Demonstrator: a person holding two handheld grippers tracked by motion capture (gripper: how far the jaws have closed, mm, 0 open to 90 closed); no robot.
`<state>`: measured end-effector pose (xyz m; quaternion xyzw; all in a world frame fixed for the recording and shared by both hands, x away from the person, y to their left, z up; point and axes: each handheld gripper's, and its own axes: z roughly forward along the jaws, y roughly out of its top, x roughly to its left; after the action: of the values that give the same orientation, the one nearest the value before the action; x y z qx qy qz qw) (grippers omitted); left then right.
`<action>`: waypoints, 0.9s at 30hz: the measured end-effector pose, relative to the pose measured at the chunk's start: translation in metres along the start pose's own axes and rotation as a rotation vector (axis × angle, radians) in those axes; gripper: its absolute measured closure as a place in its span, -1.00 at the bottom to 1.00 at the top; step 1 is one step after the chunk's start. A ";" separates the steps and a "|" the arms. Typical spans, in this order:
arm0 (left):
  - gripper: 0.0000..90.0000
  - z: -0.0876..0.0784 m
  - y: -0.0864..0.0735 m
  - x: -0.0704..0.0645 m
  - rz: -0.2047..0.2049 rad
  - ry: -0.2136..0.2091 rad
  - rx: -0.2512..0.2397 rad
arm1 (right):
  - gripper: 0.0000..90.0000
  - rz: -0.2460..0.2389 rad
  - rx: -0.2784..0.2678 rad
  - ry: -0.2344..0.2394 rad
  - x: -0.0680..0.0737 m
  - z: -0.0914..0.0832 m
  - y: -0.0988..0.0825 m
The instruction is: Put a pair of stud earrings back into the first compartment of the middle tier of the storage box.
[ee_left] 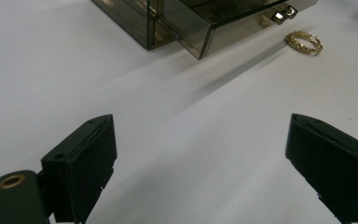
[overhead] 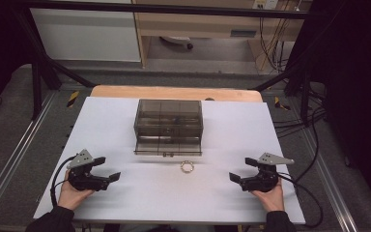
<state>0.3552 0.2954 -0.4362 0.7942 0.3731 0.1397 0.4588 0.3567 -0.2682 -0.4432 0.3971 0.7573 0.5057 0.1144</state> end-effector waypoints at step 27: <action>-0.81 0.001 0.000 0.003 -0.003 0.004 0.003 | -0.99 -0.043 0.032 0.024 0.029 0.020 0.010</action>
<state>0.3576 0.2973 -0.4371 0.7941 0.3755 0.1397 0.4570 0.3542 -0.2326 -0.4370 0.3764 0.7748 0.4960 0.1096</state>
